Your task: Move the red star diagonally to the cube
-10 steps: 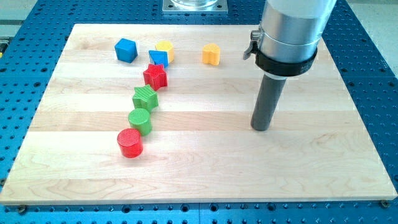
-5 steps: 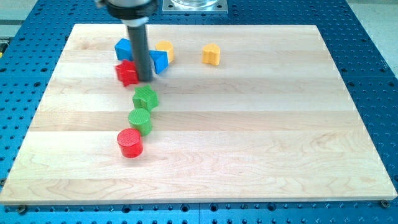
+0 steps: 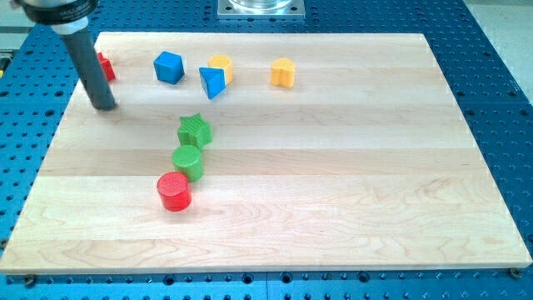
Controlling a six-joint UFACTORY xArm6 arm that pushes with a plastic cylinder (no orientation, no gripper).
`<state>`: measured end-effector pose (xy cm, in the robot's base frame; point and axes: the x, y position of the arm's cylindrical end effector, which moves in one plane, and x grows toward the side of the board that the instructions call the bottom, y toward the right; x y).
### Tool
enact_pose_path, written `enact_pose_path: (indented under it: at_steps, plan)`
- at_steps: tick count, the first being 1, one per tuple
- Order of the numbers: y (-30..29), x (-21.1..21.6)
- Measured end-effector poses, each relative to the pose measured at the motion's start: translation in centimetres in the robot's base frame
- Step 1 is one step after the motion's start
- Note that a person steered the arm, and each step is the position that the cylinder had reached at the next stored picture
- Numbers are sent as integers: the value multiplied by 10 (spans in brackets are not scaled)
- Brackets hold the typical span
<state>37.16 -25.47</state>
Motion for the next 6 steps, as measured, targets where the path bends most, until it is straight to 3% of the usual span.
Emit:
enact_pose_path:
  at_steps: [2,6]
  plan:
    - [-31,-78]
    - [-23,-114]
